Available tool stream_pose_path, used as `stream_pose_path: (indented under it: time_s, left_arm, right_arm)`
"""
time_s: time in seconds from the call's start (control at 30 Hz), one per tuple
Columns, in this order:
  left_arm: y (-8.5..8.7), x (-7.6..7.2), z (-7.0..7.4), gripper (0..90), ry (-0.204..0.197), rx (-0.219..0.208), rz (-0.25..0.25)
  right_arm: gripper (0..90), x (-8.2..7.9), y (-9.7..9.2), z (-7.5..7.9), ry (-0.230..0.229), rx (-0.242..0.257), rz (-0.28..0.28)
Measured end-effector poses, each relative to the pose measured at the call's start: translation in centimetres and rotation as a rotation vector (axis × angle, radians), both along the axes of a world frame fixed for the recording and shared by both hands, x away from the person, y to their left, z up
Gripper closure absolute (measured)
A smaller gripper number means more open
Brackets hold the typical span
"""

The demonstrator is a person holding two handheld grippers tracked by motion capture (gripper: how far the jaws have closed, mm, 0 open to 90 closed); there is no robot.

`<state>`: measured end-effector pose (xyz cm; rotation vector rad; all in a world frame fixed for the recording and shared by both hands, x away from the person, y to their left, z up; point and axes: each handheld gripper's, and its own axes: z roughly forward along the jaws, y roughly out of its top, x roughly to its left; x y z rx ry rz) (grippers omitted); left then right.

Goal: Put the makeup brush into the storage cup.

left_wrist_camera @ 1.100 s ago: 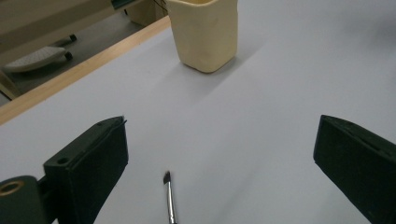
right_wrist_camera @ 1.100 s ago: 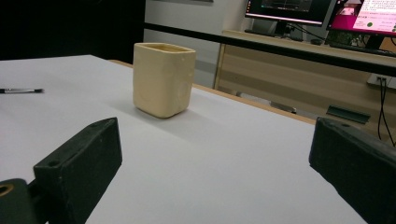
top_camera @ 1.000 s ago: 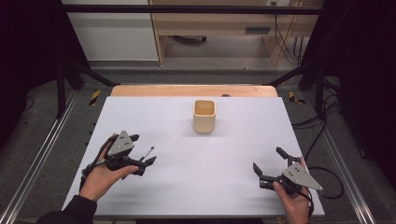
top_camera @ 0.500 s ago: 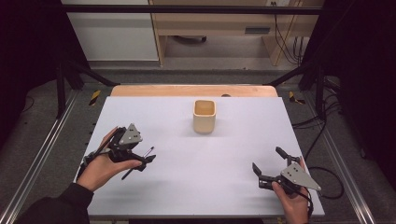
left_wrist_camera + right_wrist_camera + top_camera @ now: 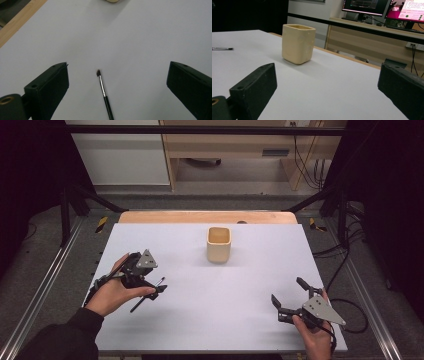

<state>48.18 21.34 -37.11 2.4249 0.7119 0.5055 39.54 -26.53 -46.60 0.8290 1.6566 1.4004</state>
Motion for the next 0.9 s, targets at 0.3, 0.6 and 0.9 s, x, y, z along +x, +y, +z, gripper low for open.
stream_pose_path:
  time_s: [0.3, 0.6, 0.9]
  left_arm:
    - [0.9, 1.3, -1.4, 4.2, 0.039, 0.019, 0.046]
    - [1.3, 2.2, -3.1, 4.7, 0.095, 0.068, 0.074]
    - [1.5, 2.6, -5.1, 6.2, 0.161, 0.111, 0.089]
  right_arm:
    - [2.4, 0.1, 0.1, 0.0, 0.004, -0.004, -0.005]
    - [2.4, 0.1, 0.0, 0.0, 0.002, -0.003, -0.013]
    - [2.1, 0.1, -0.1, 0.0, 0.003, -0.003, -0.023]
